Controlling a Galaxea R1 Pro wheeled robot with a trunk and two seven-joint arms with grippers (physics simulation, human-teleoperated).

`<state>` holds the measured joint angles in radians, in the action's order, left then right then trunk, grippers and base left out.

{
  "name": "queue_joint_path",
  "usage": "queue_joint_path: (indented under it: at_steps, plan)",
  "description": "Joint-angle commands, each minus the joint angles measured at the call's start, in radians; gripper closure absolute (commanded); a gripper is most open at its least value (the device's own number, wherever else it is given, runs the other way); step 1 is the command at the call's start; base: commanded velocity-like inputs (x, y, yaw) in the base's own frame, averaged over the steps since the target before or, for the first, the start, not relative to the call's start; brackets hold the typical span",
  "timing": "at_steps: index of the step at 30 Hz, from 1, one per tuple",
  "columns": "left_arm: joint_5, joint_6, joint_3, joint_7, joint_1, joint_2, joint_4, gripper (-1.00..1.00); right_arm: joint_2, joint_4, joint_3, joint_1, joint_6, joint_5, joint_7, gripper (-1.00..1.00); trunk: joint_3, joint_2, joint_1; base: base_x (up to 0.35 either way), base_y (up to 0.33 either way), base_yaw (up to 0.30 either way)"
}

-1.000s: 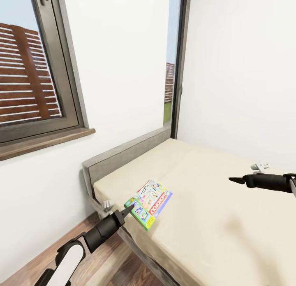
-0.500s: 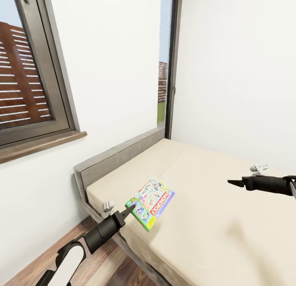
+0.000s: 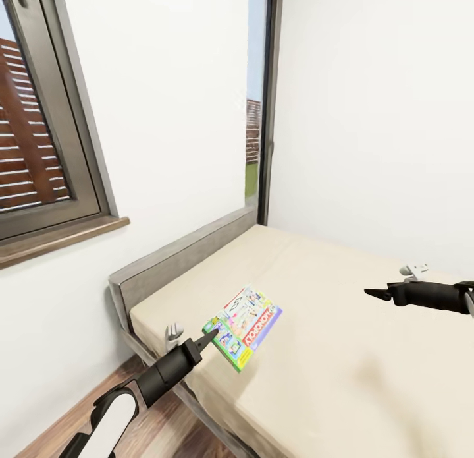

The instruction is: Put all the toys in the child's room - the three board games (two on the bed and one on the table), the two jigsaw puzzles on the table, and the tennis ball on the table - inside the toy box on the table in the child's room.

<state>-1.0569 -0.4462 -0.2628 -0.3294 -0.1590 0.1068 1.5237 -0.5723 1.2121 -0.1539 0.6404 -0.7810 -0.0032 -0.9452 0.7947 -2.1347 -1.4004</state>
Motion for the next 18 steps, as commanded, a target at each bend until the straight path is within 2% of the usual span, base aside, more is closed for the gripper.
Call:
queue_joint_path:
  at_steps: [1,5,11,18]
  plan:
    - [-0.008,-0.005,-0.001,0.001,-0.001,0.001,0.001,1.00,0.000,0.001,-0.001,0.001,-0.007,0.000,-0.004,-1.00,0.001,0.000,0.000,0.000,0.000,-0.181]
    - [-0.007,0.001,-0.001,0.001,-0.001,0.001,-0.001,1.00,0.000,0.004,-0.001,-0.002,-0.007,-0.001,-0.004,-1.00,0.001,0.000,0.000,0.004,-0.002,-0.063]
    - [-0.015,-0.002,0.000,-0.002,-0.001,0.002,0.003,1.00,0.000,0.023,-0.001,-0.014,-0.007,-0.001,-0.004,-1.00,0.001,0.000,0.000,0.169,-0.082,-0.007]
    - [-0.017,-0.009,0.001,0.001,-0.001,0.001,0.005,1.00,-0.002,0.061,-0.004,-0.034,-0.009,-0.001,-0.004,-1.00,-0.021,0.049,0.027,0.030,-0.011,-0.001]
